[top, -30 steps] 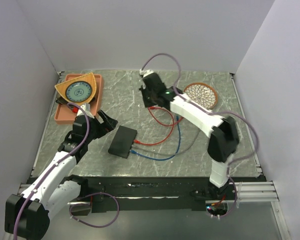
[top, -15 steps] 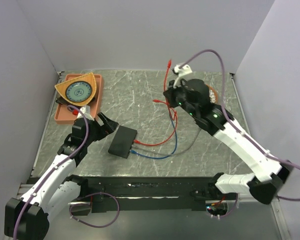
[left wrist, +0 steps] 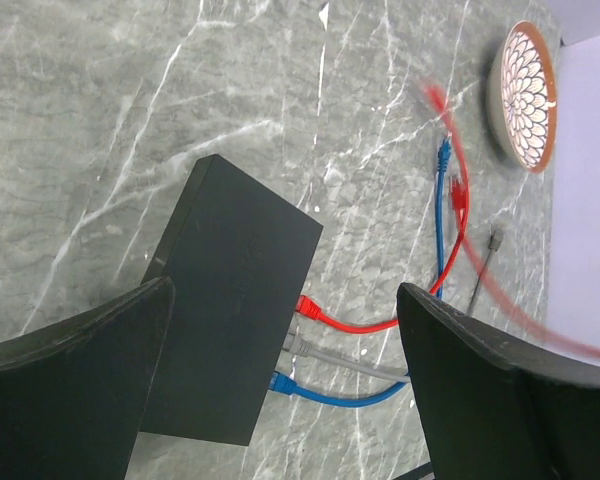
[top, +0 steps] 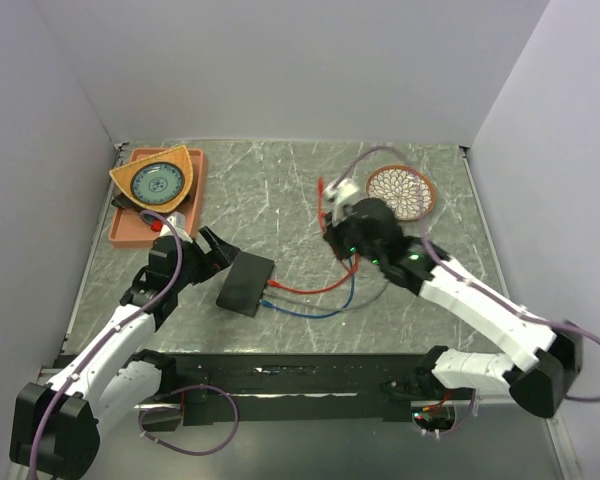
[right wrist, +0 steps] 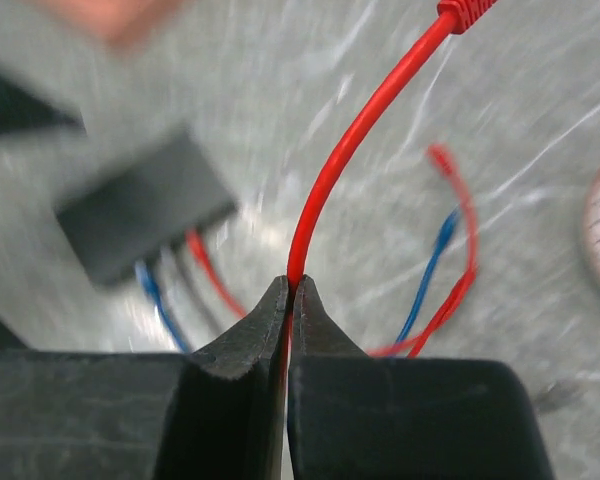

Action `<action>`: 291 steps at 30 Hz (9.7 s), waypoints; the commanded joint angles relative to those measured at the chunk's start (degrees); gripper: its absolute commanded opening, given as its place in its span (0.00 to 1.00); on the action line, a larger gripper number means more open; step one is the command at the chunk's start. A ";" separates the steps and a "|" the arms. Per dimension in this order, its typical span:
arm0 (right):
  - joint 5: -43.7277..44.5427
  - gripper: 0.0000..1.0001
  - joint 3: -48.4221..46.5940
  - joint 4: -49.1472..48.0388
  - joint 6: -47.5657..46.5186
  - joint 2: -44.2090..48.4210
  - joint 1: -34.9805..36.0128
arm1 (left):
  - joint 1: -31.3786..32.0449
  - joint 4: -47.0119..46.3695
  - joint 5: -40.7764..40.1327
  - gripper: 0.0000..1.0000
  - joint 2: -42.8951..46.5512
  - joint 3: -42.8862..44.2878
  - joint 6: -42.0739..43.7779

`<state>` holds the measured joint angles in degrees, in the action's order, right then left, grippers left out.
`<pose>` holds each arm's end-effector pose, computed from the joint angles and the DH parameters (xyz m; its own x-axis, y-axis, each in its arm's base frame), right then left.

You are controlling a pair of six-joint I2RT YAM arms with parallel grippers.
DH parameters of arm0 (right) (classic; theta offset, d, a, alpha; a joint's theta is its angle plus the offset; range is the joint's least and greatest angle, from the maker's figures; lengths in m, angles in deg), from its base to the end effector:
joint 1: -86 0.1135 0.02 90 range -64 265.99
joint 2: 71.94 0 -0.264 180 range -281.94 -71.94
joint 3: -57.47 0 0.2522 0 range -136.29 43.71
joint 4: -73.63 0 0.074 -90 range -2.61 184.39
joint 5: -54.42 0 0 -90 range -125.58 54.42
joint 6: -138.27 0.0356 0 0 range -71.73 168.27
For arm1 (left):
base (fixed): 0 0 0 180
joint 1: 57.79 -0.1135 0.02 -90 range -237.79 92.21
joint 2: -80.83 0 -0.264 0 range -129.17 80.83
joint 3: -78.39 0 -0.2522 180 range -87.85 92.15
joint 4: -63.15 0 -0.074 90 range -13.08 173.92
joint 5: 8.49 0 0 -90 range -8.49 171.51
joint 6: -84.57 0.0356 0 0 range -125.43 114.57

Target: Insert the plug into the switch port

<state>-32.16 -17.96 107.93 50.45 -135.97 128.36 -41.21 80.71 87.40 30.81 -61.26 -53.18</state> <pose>0.1880 0.1686 0.3581 -0.3114 -0.2325 -0.9214 -0.6206 0.7840 0.0118 0.1871 -0.0595 0.2234 -0.5697 -0.5986 -0.5631 -0.0750 0.7202 -0.6898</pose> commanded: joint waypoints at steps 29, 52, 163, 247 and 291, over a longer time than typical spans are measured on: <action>-2.61 0.60 -2.49 0.82 0.90 -28.95 11.69 | -0.23 -4.92 1.40 0.99 -2.72 -1.80 -0.94; -9.92 0.19 -7.41 -0.67 6.09 -41.08 8.96 | -0.23 -3.97 0.44 0.99 -2.01 -1.37 -0.68; -1.73 0.81 7.78 -14.37 -4.11 -4.62 16.89 | 5.31 -33.06 16.52 0.01 1.24 -9.28 -15.10; 4.13 0.00 -0.91 -17.20 1.69 -23.51 15.90 | 5.31 -25.42 14.85 0.29 -1.13 -4.97 -11.41; 6.16 0.00 -0.03 -7.61 -3.84 -32.82 9.49 | -2.51 -2.13 6.15 0.84 -19.33 8.83 8.19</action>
<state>-26.21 -15.32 100.47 48.19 -168.03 138.44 -41.85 78.65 92.86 11.91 -54.22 -48.63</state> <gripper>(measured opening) 0.042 0.871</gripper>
